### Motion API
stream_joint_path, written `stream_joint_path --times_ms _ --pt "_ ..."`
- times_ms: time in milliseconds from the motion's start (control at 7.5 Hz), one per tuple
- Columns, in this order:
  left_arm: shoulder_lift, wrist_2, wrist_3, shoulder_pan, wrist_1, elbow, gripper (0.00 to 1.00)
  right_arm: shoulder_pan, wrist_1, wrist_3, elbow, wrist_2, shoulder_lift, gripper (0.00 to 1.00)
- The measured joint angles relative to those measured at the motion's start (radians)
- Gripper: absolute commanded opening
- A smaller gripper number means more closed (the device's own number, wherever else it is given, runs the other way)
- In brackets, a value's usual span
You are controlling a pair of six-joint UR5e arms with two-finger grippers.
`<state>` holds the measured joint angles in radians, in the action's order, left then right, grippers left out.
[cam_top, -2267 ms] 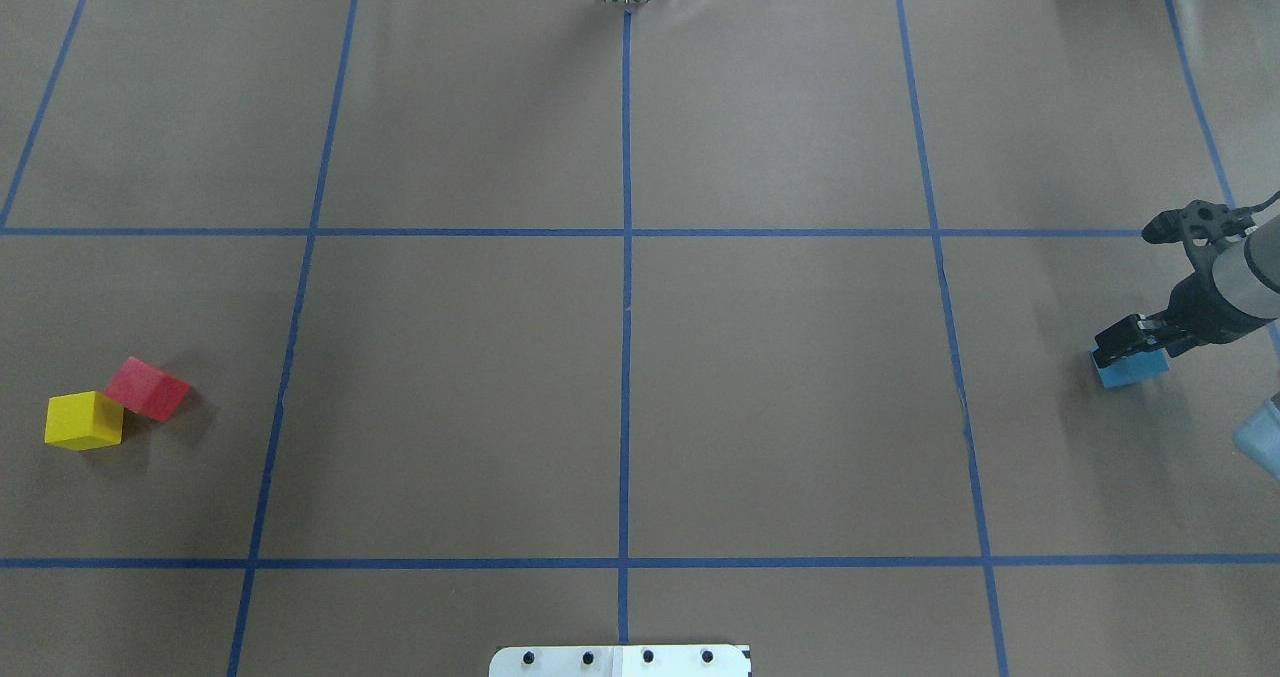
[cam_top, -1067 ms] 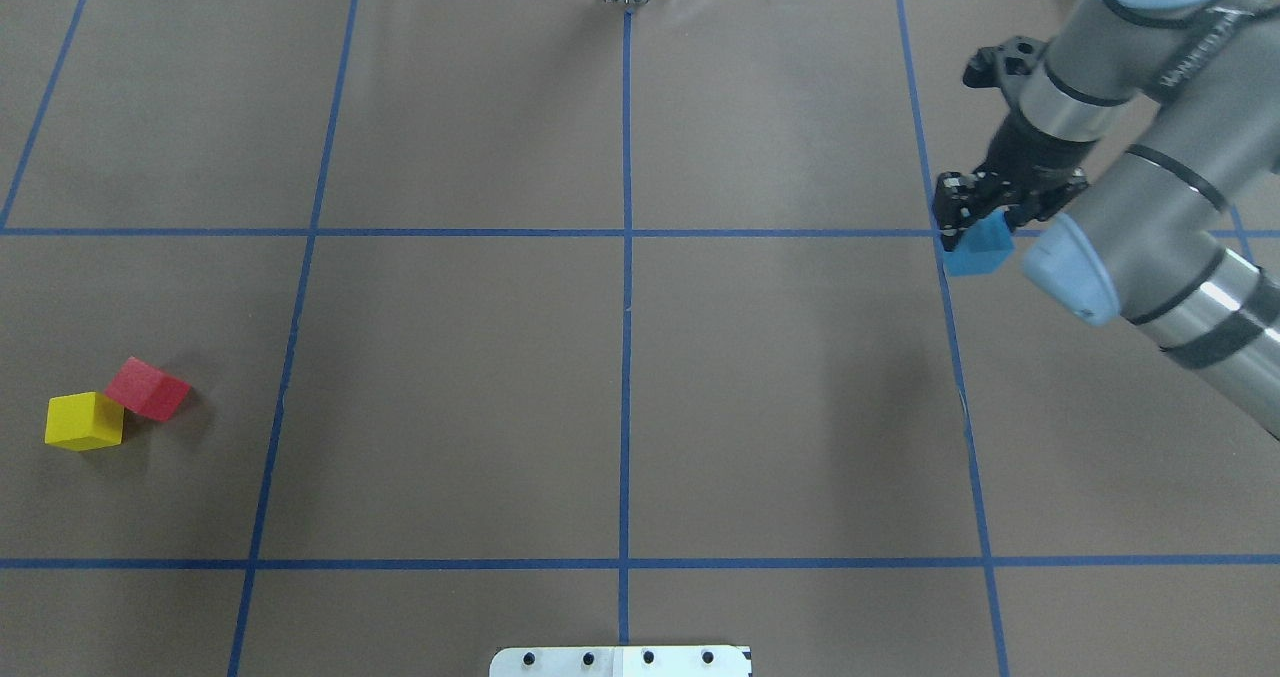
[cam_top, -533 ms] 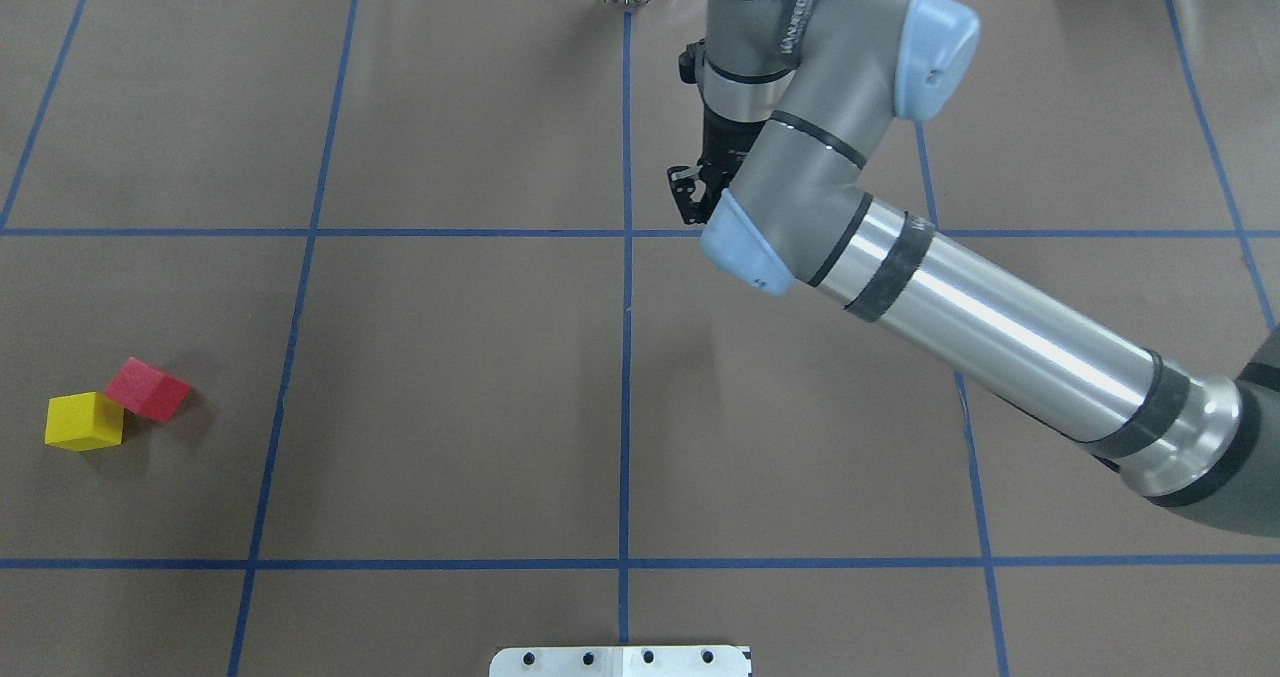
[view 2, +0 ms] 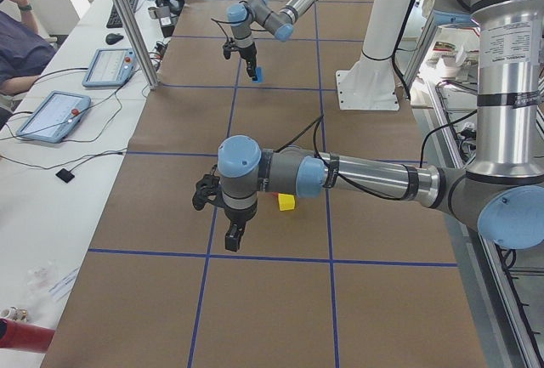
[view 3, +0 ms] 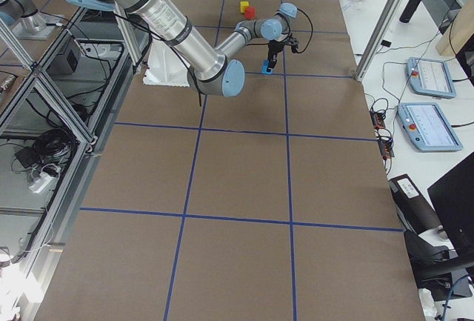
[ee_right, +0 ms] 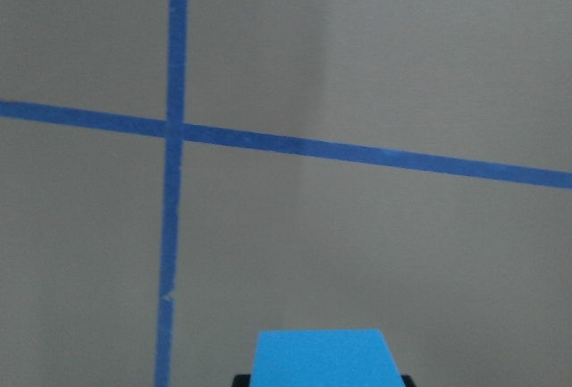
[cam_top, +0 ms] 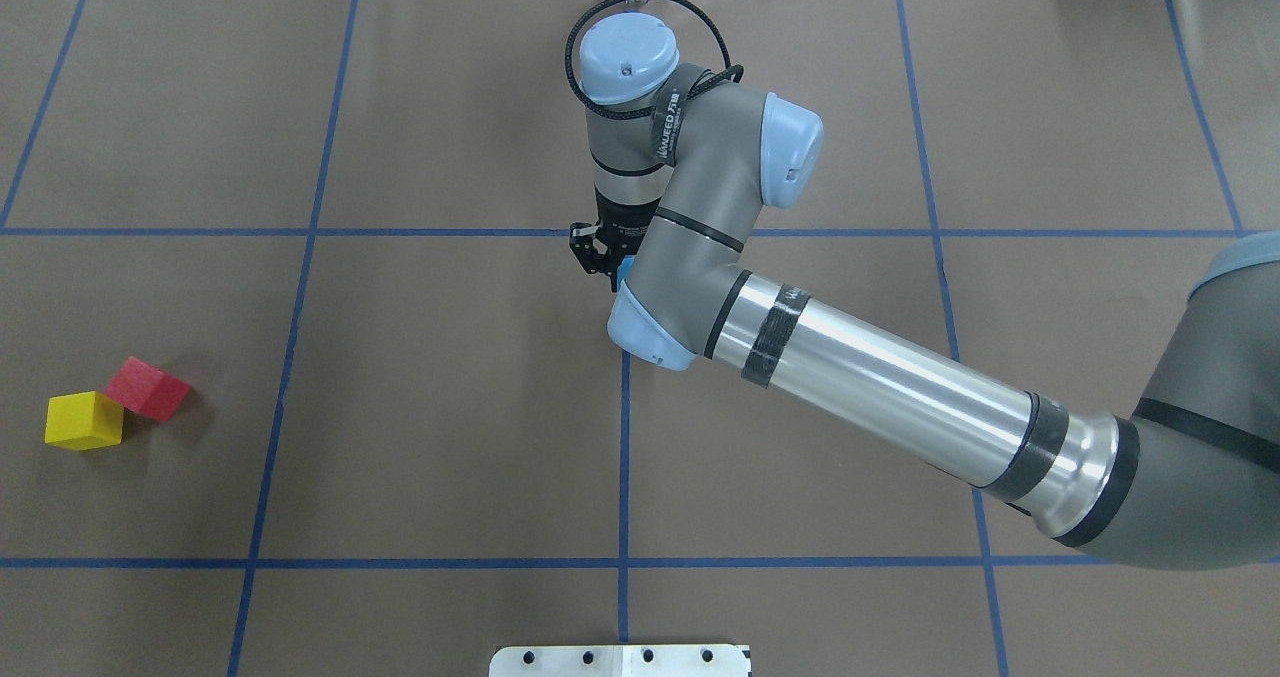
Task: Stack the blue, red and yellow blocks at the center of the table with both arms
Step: 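Carry the blue cube with the right gripper to the table center, then release the blue cube and raise the right gripper while the left gripper approaches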
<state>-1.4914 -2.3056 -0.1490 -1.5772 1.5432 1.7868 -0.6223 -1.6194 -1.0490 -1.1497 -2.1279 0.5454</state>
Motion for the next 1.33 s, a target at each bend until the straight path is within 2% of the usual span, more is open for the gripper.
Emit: stream_joint_path --times_ms 133,267,400,533,667,1067,1333 --pt "-0.001 0.000 0.000 0.000 0.000 -0.001 1.00 0.010 0.024 -0.043 0.009 0.004 -0.006 0.00" --pt "-0.002 0.000 0.000 0.000 0.000 -0.002 1.00 0.017 0.048 -0.077 0.022 0.006 -0.009 0.10" --pt "-0.002 0.000 0.000 0.000 0.000 -0.002 1.00 0.022 0.066 -0.098 0.032 0.007 -0.008 0.33" --pt "-0.003 0.000 0.000 0.001 0.000 -0.003 1.00 0.025 0.075 -0.107 0.038 0.007 -0.007 0.92" --pt "-0.003 0.000 0.000 0.001 0.000 -0.003 1.00 0.028 0.079 -0.107 0.040 0.010 -0.004 0.99" --pt "-0.008 0.001 0.002 0.002 -0.001 -0.004 1.00 0.030 0.089 -0.081 0.025 0.022 0.008 0.99" --pt "-0.031 -0.002 0.059 0.007 -0.007 0.003 1.00 -0.006 0.076 -0.069 -0.040 0.012 0.028 0.99"
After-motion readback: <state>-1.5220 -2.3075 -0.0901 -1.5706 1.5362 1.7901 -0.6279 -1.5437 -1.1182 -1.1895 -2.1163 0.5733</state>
